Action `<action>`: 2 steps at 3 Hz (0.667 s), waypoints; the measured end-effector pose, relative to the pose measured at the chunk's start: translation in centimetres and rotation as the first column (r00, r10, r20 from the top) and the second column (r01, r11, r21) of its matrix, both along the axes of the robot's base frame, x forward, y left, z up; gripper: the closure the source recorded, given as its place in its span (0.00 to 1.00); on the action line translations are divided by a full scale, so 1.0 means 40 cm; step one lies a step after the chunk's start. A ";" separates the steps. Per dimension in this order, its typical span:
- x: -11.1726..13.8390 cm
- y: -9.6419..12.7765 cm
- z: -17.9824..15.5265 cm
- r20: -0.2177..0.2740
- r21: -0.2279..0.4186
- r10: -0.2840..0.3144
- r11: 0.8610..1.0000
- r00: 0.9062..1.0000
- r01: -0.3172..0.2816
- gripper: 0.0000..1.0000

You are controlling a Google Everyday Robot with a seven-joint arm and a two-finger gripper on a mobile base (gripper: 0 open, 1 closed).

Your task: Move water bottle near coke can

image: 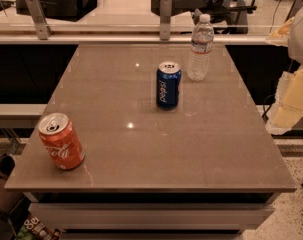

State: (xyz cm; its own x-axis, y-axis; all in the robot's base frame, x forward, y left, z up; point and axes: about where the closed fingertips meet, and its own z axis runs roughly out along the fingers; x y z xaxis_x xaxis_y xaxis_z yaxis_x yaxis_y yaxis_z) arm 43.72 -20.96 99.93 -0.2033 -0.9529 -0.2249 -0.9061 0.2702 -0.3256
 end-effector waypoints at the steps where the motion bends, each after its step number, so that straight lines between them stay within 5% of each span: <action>1: 0.002 -0.001 0.004 0.005 0.001 -0.002 1.000 1.000 0.002 0.00; 2: 0.034 -0.025 0.030 0.060 0.038 -0.047 0.998 0.997 0.045 0.00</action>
Offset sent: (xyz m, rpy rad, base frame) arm 0.0362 -0.0283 0.0255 0.0965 -0.1402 -0.1191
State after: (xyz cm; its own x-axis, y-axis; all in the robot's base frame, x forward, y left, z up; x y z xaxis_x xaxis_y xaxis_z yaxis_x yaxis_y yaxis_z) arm 45.09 -21.95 101.12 -0.2317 -0.9337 -0.2731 -0.8711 0.3241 -0.3691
